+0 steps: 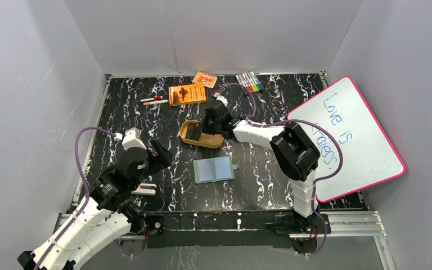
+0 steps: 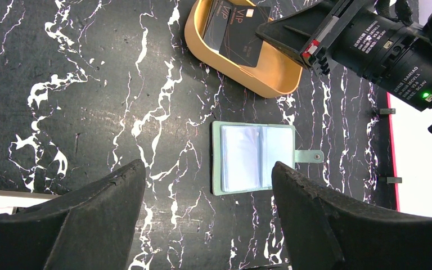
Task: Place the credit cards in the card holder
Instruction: Pick up the credit card from the storage box.
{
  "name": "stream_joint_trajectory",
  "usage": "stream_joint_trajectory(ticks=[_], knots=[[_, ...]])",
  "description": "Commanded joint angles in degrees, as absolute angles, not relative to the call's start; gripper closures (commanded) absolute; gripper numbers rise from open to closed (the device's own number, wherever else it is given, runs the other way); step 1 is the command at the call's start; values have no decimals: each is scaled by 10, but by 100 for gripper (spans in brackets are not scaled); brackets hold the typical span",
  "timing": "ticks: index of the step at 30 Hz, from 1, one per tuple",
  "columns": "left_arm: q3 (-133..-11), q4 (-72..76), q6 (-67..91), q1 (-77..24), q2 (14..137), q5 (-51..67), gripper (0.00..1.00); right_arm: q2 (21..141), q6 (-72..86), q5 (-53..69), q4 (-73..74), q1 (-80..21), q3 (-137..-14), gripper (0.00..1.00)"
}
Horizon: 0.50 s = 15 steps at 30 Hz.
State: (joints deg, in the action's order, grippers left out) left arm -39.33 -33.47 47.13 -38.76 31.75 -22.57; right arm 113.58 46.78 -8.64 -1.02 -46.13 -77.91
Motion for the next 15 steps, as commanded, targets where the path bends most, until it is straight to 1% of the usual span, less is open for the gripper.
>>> stream_joint_trajectory(ticks=[1, 2, 8, 15], knots=[[-396, -335, 467, -390, 318, -243, 21, 1109, 467, -72, -24, -461, -768, 98], [-396, -335, 467, -390, 318, -243, 21, 1109, 467, -71, -26, -461, -768, 100], [-397, -335, 466, -390, 316, -245, 21, 1092, 483, -64, -37, -461, -757, 100], [-406, -341, 471, -389, 306, -264, 21, 1031, 488, -46, -37, -461, -754, 100]])
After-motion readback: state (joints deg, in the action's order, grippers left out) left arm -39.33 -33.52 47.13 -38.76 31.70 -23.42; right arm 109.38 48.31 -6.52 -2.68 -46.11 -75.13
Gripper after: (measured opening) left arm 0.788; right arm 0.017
